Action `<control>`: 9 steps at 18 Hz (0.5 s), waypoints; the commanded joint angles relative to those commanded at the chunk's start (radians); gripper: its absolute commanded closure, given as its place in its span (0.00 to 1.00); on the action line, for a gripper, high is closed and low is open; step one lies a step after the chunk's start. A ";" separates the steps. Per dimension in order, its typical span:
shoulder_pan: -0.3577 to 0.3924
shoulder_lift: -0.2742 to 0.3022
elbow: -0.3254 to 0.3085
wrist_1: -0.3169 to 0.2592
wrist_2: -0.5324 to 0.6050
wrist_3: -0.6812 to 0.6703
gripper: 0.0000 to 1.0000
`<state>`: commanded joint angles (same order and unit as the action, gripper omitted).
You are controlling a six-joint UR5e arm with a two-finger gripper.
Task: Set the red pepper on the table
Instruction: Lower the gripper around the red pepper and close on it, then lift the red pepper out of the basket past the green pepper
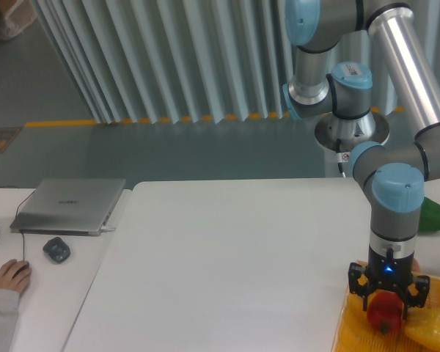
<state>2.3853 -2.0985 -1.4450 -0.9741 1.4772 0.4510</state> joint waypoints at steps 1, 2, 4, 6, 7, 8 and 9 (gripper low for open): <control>0.000 0.002 0.000 0.000 0.000 -0.002 0.37; 0.000 0.005 0.002 0.000 0.000 -0.002 0.42; 0.000 0.005 0.003 0.000 0.000 -0.002 0.46; 0.002 0.009 0.005 0.000 -0.002 -0.002 0.48; 0.003 0.012 0.005 0.000 -0.002 -0.003 0.49; 0.005 0.015 0.006 0.000 -0.002 -0.005 0.49; 0.005 0.023 0.006 0.000 -0.003 -0.005 0.50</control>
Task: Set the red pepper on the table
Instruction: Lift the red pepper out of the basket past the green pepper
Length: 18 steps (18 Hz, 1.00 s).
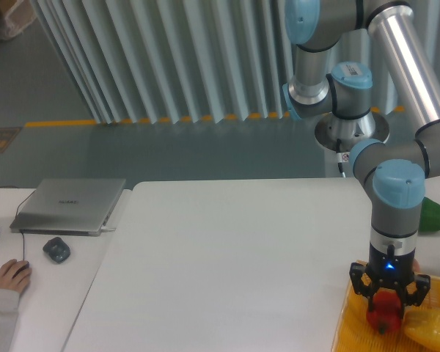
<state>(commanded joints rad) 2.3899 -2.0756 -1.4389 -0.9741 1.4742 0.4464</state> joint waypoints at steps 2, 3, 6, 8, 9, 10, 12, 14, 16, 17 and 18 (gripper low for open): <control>0.003 0.011 0.000 0.000 -0.002 0.000 0.51; 0.003 0.018 0.000 -0.002 -0.003 0.000 0.51; 0.008 0.069 -0.002 -0.006 -0.017 -0.003 0.51; 0.037 0.123 -0.009 -0.020 -0.026 0.000 0.51; 0.069 0.153 -0.014 -0.056 -0.052 0.014 0.51; 0.096 0.181 -0.014 -0.084 -0.070 0.031 0.51; 0.135 0.209 -0.017 -0.132 -0.081 0.099 0.51; 0.176 0.215 -0.017 -0.176 -0.080 0.179 0.51; 0.218 0.222 -0.029 -0.218 -0.060 0.305 0.51; 0.245 0.230 -0.049 -0.221 -0.037 0.383 0.51; 0.265 0.230 -0.067 -0.219 0.004 0.452 0.51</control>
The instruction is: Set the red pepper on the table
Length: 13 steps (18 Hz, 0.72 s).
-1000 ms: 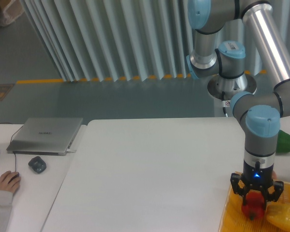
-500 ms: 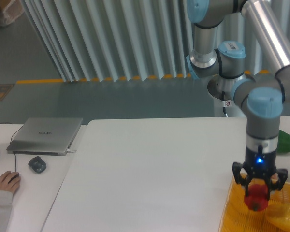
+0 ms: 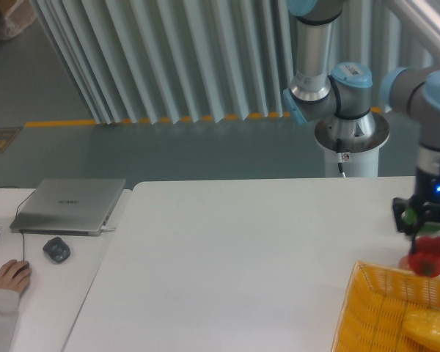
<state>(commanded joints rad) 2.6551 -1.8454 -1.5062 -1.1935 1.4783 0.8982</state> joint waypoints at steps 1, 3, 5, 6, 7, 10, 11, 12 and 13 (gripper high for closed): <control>0.011 -0.002 -0.020 0.003 0.061 0.066 0.51; 0.032 -0.009 -0.048 0.008 0.196 0.198 0.51; 0.045 -0.032 -0.078 0.012 0.329 0.337 0.50; 0.051 -0.044 -0.094 0.014 0.397 0.378 0.50; 0.052 -0.048 -0.104 0.015 0.433 0.392 0.50; 0.060 -0.072 -0.112 0.015 0.549 0.416 0.49; 0.059 -0.080 -0.112 0.015 0.559 0.415 0.47; 0.058 -0.092 -0.114 0.020 0.562 0.412 0.44; 0.052 -0.112 -0.114 0.053 0.562 0.403 0.42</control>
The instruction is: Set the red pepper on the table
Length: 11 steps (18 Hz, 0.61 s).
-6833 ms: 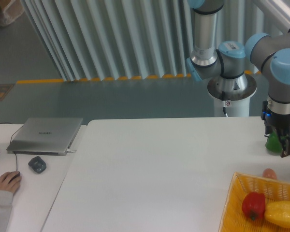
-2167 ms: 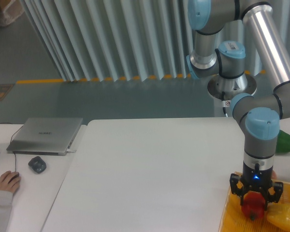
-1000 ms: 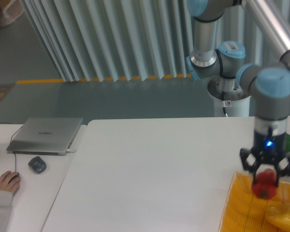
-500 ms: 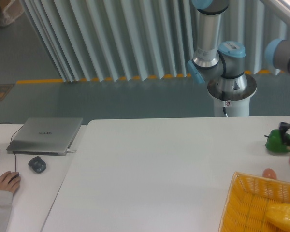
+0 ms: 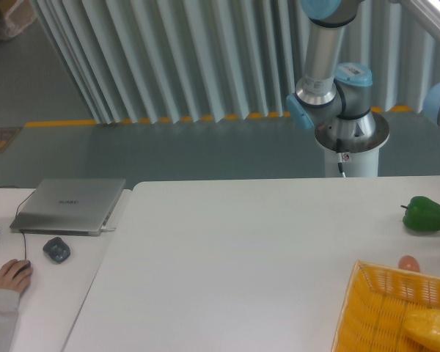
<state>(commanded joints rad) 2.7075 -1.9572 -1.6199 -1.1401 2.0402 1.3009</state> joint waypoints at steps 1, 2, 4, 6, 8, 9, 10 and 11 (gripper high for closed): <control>-0.005 -0.014 -0.003 0.026 0.002 -0.008 0.42; -0.006 -0.022 -0.012 0.046 0.002 -0.020 0.39; -0.006 -0.031 -0.020 0.068 0.002 -0.032 0.29; -0.005 -0.029 -0.018 0.068 0.000 -0.029 0.15; -0.005 -0.025 -0.017 0.066 0.000 -0.026 0.00; -0.005 -0.022 -0.012 0.066 0.000 -0.020 0.00; -0.005 -0.016 -0.008 0.062 0.000 -0.019 0.00; -0.003 0.000 0.006 0.053 -0.009 -0.006 0.00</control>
<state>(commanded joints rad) 2.7044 -1.9575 -1.6139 -1.0875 2.0311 1.2946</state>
